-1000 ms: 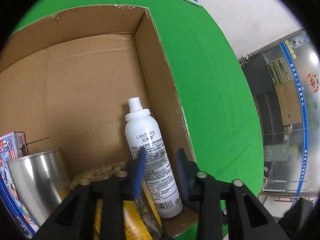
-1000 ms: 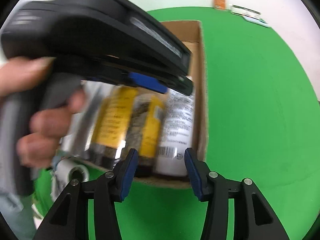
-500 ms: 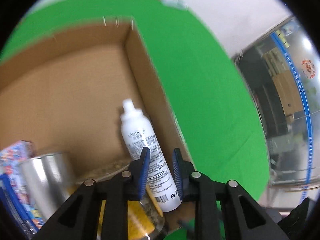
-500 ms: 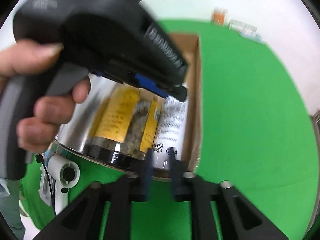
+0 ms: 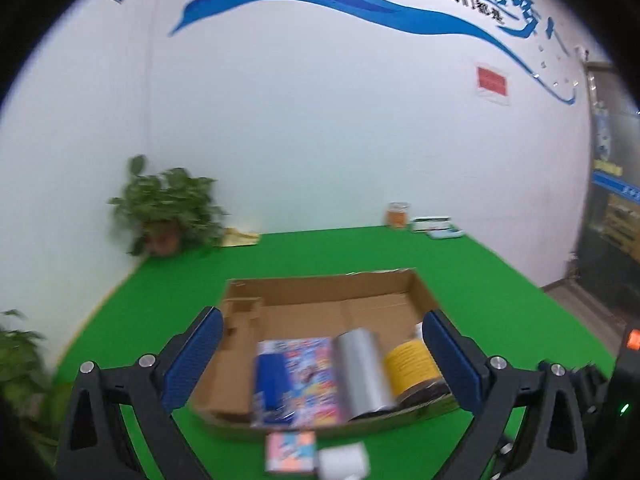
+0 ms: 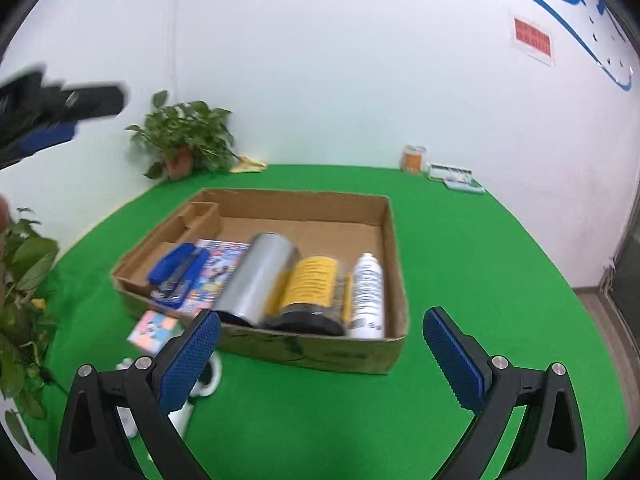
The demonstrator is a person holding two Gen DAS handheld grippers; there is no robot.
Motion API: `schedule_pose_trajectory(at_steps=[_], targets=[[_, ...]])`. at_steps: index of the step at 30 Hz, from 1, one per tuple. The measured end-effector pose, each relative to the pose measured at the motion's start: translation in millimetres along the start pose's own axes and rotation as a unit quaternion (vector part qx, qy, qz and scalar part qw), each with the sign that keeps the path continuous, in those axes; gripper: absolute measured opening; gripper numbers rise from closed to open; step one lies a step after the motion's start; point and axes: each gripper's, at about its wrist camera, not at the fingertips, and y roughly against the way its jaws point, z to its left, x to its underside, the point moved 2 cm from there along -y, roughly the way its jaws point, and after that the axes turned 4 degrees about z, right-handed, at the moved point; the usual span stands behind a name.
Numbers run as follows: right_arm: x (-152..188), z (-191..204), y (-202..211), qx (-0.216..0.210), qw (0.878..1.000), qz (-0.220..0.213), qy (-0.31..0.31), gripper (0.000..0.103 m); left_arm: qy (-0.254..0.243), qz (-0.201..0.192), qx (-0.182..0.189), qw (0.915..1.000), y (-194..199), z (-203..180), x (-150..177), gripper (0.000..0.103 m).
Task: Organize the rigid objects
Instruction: 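Move both grippers back to the white hair dryer on the table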
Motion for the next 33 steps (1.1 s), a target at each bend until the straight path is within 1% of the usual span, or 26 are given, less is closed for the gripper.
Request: schedule_pose_trajectory(at_steps=[1, 2, 4, 6, 10, 11, 12, 13, 15, 18, 21, 25, 29, 31, 32, 33], targets=[[3.8, 6.4, 8.3, -0.005, 1.000, -0.004, 0.001, 0.102, 0.001, 0.007, -0.014, 0.9999, 6.5, 8.0, 10.2, 0.100], [6.8, 13.0, 15.1, -0.011, 1.000, -0.008, 0.003, 0.102, 0.004, 0.018, -0.019, 0.9996, 11.3, 10.7, 20.0, 0.100], [15.1, 29.0, 24.9, -0.020, 1.000, -0.014, 0.010, 0.102, 0.019, 0.047, -0.020, 0.9985, 7.2, 21.1, 40.4, 0.100], [26.4, 42.3, 32.8, -0.031, 0.999, -0.019, 0.018, 0.102, 0.039, 0.068, -0.010, 0.9968, 0.1, 34.5, 65.0, 0.100], [54.9, 63.9, 37.3, -0.036, 0.999, -0.017, 0.031, 0.102, 0.087, 0.112, 0.019, 0.9897, -12.7, 32.9, 120.6, 0.100], [62.3, 68.7, 36.5, -0.034, 0.999, -0.013, 0.035, 0.102, 0.092, 0.122, 0.025, 0.9879, -9.3, 26.9, 132.1, 0.100], [70.1, 73.5, 34.6, -0.034, 0.999, -0.007, 0.039, 0.102, 0.094, 0.128, 0.033, 0.9868, -12.3, 24.7, 141.8, 0.100], [78.0, 77.9, 31.8, -0.034, 0.999, -0.001, 0.041, 0.102, 0.090, 0.132, 0.033, 0.9867, -13.2, 21.7, 151.3, 0.100], [92.4, 85.4, 25.2, -0.036, 0.998, 0.013, 0.043, 0.102, 0.072, 0.142, 0.020, 0.9871, -12.1, 13.1, 166.2, 0.100], [112.7, 96.8, 9.8, -0.045, 0.997, 0.037, 0.044, 0.102, 0.069, 0.157, 0.025, 0.9848, -15.2, 14.3, 178.6, 0.100], [126.3, 106.4, -5.4, -0.057, 0.996, 0.058, 0.042, 0.102, 0.083, 0.182, 0.032, 0.9793, -24.0, 26.9, 188.1, 0.100], [140.6, 109.8, -30.8, -0.091, 0.990, 0.103, 0.011, 0.102, 0.105, 0.210, 0.045, 0.9709, -33.9, 47.2, 200.3, 0.100], [143.5, 120.0, -55.7, -0.125, 0.983, 0.136, -0.002, 0.100, 0.119, 0.210, 0.055, 0.9687, -29.9, 54.1, 204.7, 0.100], [143.1, 128.7, -69.2, -0.138, 0.978, 0.156, -0.004, 0.090, 0.122, 0.211, 0.061, 0.9679, -27.5, 56.1, 205.9, 0.100], [144.1, 133.2, -76.2, -0.142, 0.976, 0.167, -0.003, 0.086, 0.124, 0.212, 0.061, 0.9675, -27.0, 57.3, 206.1, 0.100], [145.8, 138.5, -83.6, -0.146, 0.973, 0.177, 0.000, 0.078, 0.126, 0.212, 0.060, 0.9671, -26.1, 58.9, 206.9, 0.100]])
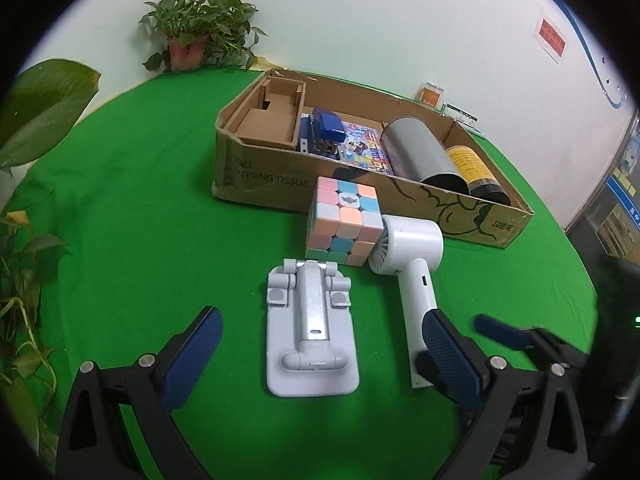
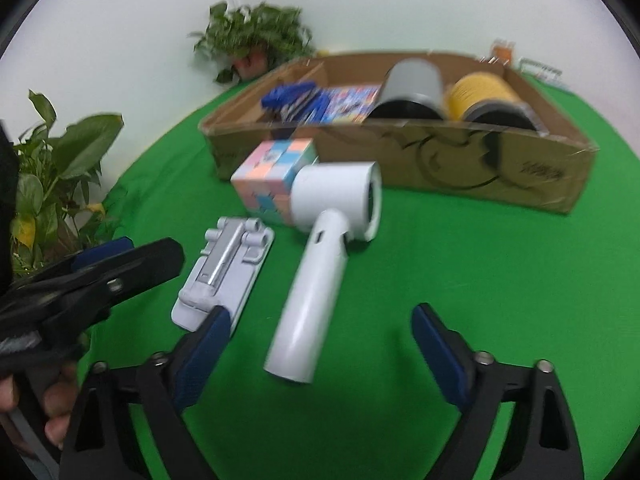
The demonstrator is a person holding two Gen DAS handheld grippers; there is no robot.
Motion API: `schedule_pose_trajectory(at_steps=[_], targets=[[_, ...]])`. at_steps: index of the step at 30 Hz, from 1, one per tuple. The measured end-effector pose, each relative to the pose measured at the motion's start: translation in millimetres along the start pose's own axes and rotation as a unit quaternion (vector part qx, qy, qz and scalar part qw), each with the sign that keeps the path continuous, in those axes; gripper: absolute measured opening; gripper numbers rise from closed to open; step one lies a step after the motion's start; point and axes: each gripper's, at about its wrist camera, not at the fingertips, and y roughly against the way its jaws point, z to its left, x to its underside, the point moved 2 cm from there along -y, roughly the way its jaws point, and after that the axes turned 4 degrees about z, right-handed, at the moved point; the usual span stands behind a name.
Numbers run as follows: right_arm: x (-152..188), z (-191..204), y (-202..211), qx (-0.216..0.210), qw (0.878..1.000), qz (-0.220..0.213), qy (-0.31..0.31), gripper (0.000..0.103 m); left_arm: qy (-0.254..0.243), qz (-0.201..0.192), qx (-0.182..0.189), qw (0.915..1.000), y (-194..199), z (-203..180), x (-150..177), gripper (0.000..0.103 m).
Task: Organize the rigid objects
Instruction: 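Move both grippers back to the white hair dryer on the table, then grasp the hair dryer handle with the right gripper while the left gripper grips it too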
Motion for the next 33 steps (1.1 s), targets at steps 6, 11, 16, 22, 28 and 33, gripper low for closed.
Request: schedule_pose_trajectory(at_steps=[6, 11, 16, 22, 28, 33], targets=[[8.5, 3.3, -23.2, 0.022, 0.999, 0.036, 0.014, 0.027, 0.011, 0.022, 0.053, 0.9983, -1.3, -1.8, 2.3, 0.098], [32.1, -16.5, -4.9, 0.009, 0.999, 0.040, -0.031, 0.024, 0.023, 0.093, 0.173, 0.9803, -20.2, -26.7, 10.3, 0.077], [57.5, -20.8, 12.0, -0.010, 0.996, 0.042, -0.074, 0.024, 0.014, 0.158, 0.222, 0.9621, -45.1, -59.5, 27.4, 0.077], [69.5, -21.0, 17.5, -0.025, 0.994, 0.045, -0.093, 0.023, 0.010, 0.198, 0.230, 0.9527, -63.7, -79.9, 43.1, 0.065], [69.2, -18.9, 16.9, -0.033, 0.993, 0.056, -0.100, 0.023, -0.011, 0.209, 0.222, 0.9524, -64.8, -88.6, 41.9, 0.035], [64.0, -9.4, 16.5, -0.024, 0.994, 0.052, -0.091, 0.023, -0.011, 0.192, 0.221, 0.9560, -55.8, -82.2, 41.3, 0.035]])
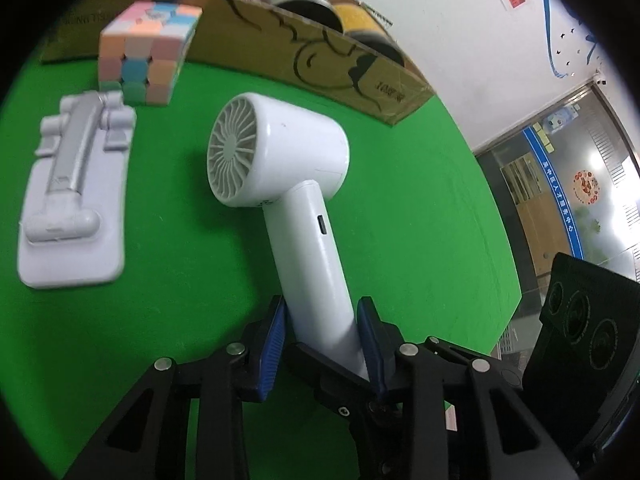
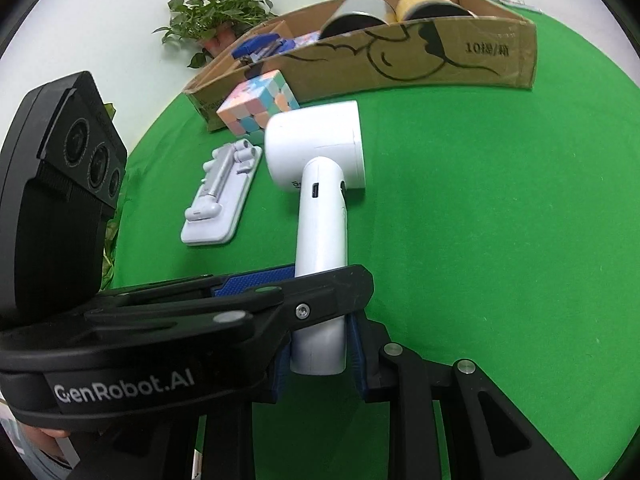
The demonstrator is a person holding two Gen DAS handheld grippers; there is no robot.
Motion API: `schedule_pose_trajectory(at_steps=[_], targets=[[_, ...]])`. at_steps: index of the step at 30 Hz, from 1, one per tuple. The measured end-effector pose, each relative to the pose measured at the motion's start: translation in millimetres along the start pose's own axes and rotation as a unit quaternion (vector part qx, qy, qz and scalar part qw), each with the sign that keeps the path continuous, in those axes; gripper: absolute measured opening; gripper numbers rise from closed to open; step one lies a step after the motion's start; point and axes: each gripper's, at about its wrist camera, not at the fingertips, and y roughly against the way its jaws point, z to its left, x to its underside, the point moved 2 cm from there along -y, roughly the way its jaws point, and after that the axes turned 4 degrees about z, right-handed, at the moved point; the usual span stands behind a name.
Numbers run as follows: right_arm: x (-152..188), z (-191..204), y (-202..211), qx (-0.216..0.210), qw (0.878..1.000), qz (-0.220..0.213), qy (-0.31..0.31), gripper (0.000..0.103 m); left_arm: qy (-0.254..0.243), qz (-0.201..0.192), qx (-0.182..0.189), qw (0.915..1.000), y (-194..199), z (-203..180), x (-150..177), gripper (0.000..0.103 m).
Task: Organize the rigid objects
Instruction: 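Grasp the hair dryer handle with the right gripper while the left gripper grips it too, then carry the hair dryer with both grippers and lower it into the box beside the stapler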
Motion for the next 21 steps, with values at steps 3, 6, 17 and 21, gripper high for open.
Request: schedule_pose_trajectory(at_steps=[3, 6, 17, 21], targets=[[-6.5, 10.3, 10.0, 0.007, 0.999, -0.028, 0.018, 0.023, -0.025, -0.030, -0.007, 0.9992, 18.9, -7.9, -5.8, 0.034], [-18.6, 25.1, 27.3, 0.014, 0.997, -0.070, 0.039, 0.023, -0.043, -0.066, -0.012, 0.9968, 42.6, -17.9, -21.3, 0.033], [-112.3, 80.6, 63.1, 0.019, 0.981, -0.171, 0.092, 0.023, -0.105, -0.152, -0.067, 0.9805, 108.5, -34.5, -107.5, 0.031], [-170.8, 85.3, 47.0, 0.018, 0.985, -0.158, 0.069, 0.023, -0.099, -0.119, -0.072, 0.9854, 102.7, -18.2, -164.1, 0.031]])
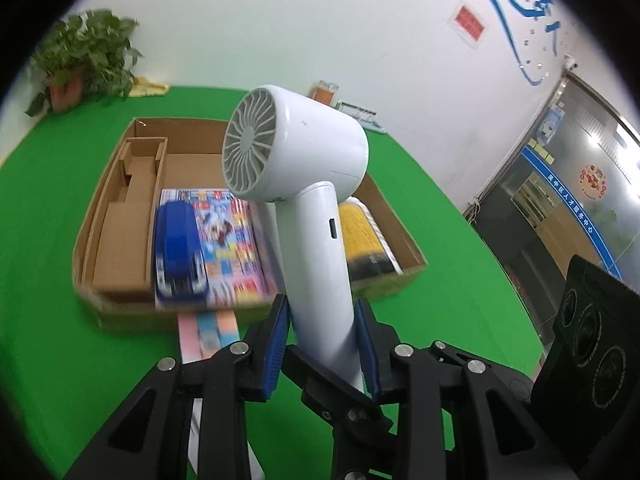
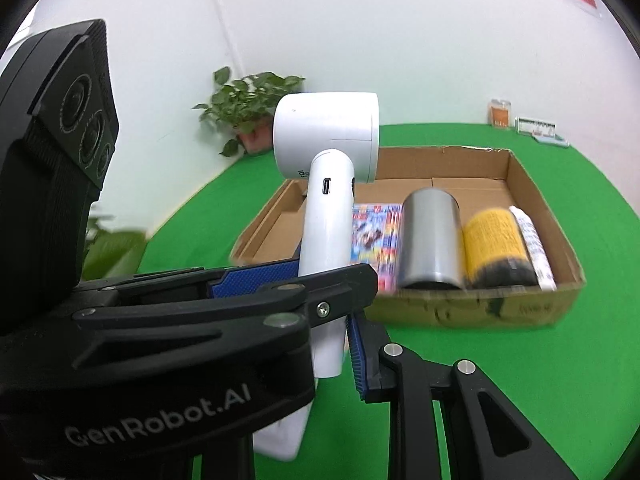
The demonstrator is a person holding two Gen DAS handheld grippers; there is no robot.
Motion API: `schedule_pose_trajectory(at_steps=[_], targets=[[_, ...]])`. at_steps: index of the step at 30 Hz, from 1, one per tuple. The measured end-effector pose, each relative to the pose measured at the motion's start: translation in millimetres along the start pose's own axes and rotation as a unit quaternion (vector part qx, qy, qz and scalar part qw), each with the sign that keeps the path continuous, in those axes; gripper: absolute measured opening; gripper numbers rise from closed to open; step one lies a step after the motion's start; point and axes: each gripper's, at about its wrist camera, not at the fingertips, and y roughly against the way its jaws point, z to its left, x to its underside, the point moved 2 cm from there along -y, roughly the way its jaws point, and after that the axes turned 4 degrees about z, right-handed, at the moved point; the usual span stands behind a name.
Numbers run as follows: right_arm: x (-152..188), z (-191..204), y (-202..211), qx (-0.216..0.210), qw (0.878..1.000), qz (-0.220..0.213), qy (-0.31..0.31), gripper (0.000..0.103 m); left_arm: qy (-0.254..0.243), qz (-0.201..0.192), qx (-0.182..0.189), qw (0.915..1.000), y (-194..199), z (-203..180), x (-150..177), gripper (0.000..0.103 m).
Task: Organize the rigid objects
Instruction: 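Carry the hair dryer with both grippers and lower it into the box beside the stapler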
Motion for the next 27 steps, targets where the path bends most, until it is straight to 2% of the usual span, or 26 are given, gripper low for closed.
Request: schedule_pose_trajectory(at_steps=[4, 8, 16, 18, 27], targets=[[-46.3, -9.3, -47.4, 0.004, 0.999, 0.040, -0.023, 0.023, 0.025, 0.046, 0.014, 0.9985, -35.4, 28.5, -40.7, 0.031], [-69.5, -24.8, -98.0, 0.002, 0.994, 0.093, -0.059, 0.023, 0.047, 0.091, 0.025, 0.9944, -70.0, 52.6, -55.0, 0.031], [-69.9, -39.3, -143.1, 0.009, 0.986, 0.146, -0.083, 0.023, 0.070, 0.137, 0.034, 0.9875, -108.2, 72.9, -55.6, 0.031], [-69.6, -39.8, -149.3, 0.009, 0.984, 0.153, -0.088, 0.023, 0.061, 0.141, 0.029, 0.9877, -110.2, 71.8, -56.3, 0.032], [-69.5, -44.7, -163.5, 0.019, 0.982, 0.160, -0.097, 0.031, 0.055, 0.154, 0.003, 0.9865, -112.5, 70.4, -62.6, 0.033]])
